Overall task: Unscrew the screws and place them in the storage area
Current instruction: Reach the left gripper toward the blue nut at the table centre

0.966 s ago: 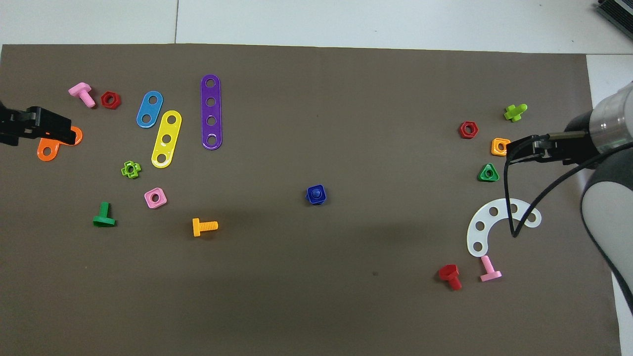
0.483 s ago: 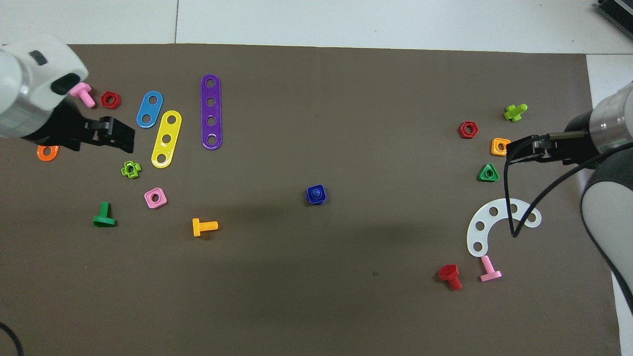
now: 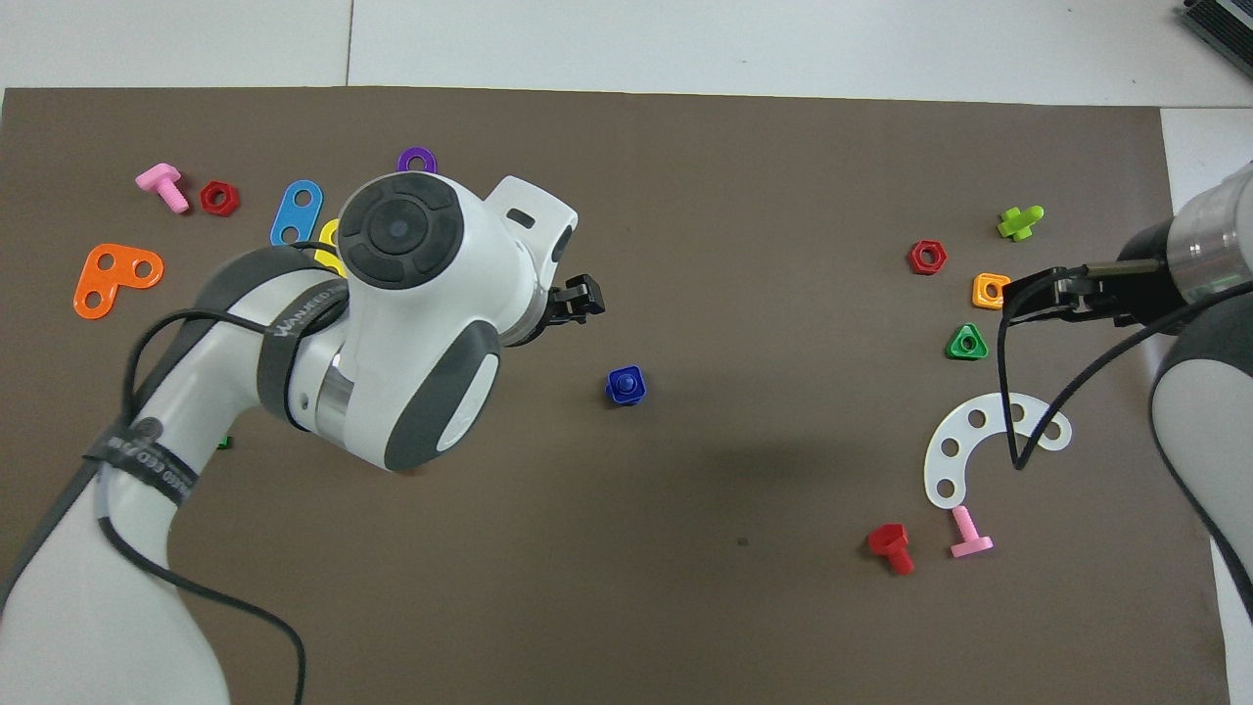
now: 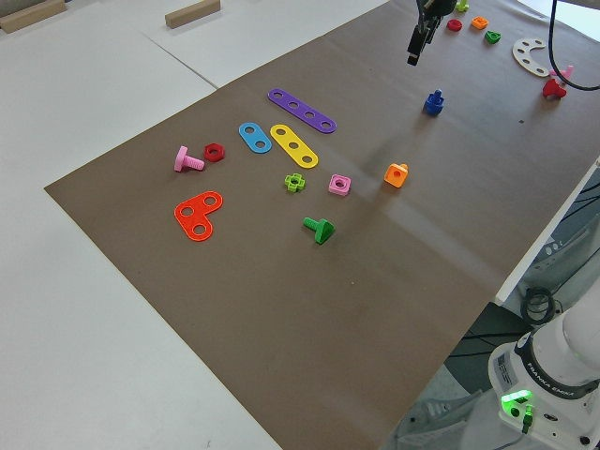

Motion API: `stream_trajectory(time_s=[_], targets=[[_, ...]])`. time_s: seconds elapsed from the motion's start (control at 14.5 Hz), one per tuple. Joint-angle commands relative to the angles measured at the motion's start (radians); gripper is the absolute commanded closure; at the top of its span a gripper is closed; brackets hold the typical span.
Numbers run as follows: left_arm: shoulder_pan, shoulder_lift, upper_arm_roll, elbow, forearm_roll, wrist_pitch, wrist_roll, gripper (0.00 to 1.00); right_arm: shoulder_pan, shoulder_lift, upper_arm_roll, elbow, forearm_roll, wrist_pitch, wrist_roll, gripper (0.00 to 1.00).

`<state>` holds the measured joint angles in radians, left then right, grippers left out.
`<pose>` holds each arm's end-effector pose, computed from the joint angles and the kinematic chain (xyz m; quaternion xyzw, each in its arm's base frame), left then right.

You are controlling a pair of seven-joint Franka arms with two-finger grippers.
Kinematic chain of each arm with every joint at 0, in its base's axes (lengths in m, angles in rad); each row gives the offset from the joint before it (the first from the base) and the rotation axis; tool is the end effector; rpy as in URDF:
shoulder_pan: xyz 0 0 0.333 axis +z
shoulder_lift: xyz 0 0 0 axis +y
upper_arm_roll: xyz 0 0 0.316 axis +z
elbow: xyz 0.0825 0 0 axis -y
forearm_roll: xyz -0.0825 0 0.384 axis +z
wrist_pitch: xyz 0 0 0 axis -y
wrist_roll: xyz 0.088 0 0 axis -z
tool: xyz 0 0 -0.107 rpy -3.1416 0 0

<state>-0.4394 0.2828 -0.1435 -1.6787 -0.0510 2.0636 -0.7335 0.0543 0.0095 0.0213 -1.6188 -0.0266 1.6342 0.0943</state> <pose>0.5474 -0.3543 0.4479 0.9937 0.0897 0.0152 0.0659 0.5608 0.0397 0.6021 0.9999 -0.0085 0.0041 0.0129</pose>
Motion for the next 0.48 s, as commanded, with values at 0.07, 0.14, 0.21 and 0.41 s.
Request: stream_trajectory(time_s=[0.07, 0.14, 0.21, 0.41], targets=[[-0.093, 0.108, 0.024, 0.002, 0.028, 0.110, -0.067, 0.09, -0.010, -0.014, 0.005, -0.018, 0.019, 0.015, 0.015, 0.00], [-0.097, 0.122, 0.022, -0.004, 0.034, 0.136, -0.081, 0.09, -0.010, -0.014, 0.005, -0.018, 0.019, 0.015, 0.015, 0.00], [-0.116, 0.142, 0.024, -0.004, 0.036, 0.147, -0.083, 0.11, -0.010, -0.014, 0.005, -0.018, 0.019, 0.015, 0.015, 0.00], [-0.142, 0.170, 0.024, -0.030, 0.065, 0.197, -0.084, 0.13, -0.010, -0.014, 0.005, -0.018, 0.019, 0.015, 0.015, 0.00]])
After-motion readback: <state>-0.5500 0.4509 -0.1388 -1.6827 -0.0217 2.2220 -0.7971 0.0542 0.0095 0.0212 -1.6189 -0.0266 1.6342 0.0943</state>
